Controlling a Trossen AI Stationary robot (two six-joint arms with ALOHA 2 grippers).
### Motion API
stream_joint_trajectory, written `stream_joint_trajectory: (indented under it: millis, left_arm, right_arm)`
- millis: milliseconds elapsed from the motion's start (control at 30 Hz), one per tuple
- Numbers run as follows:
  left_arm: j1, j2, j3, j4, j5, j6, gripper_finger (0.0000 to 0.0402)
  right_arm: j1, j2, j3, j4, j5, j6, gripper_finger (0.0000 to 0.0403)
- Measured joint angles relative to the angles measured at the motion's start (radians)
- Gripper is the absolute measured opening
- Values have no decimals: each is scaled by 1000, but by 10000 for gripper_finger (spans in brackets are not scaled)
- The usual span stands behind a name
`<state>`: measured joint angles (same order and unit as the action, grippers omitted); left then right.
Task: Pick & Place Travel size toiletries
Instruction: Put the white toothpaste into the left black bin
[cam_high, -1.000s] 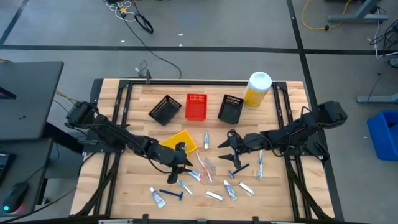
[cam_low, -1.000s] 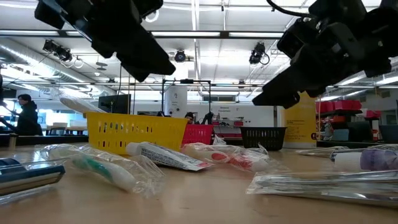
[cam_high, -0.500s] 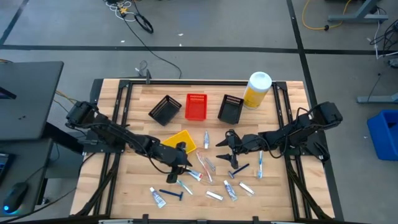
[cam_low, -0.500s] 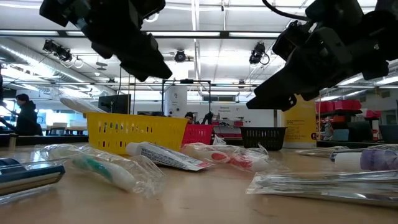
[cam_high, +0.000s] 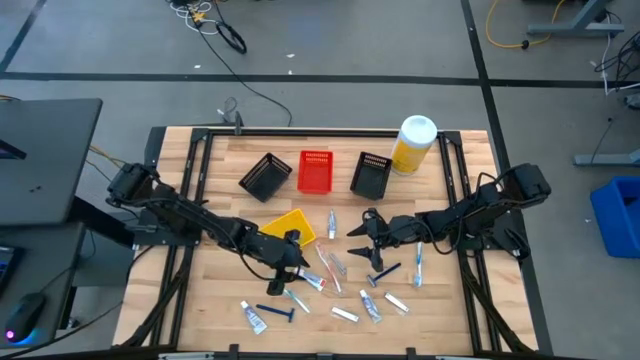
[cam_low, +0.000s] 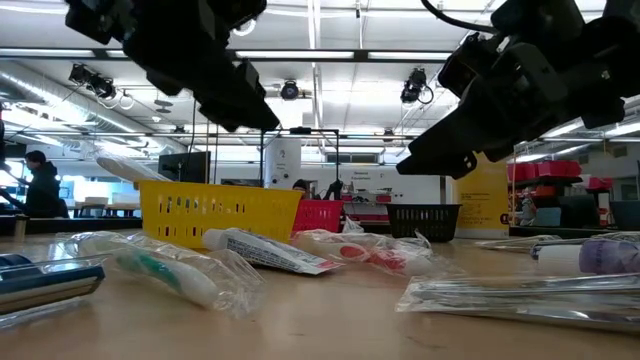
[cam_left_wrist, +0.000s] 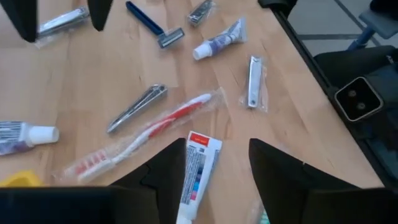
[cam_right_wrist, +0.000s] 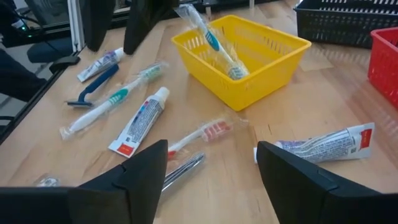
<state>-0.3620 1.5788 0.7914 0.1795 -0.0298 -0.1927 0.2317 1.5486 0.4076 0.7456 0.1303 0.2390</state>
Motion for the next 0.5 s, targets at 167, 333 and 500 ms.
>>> stream_joint_trajectory:
  millis: [167, 333, 500]
  left_arm:
    - [2, 38, 0, -19, 20, 19, 194]
    - [2, 85, -1, -10, 28, 12, 194]
    - [4, 125, 1, -30, 17, 19, 194]
  right_arm:
    - [0, 0, 0, 4, 0, 0, 274]
    - [0, 0, 1, 14, 0, 0, 280]
    - [0, -1, 1, 22, 0, 0, 272]
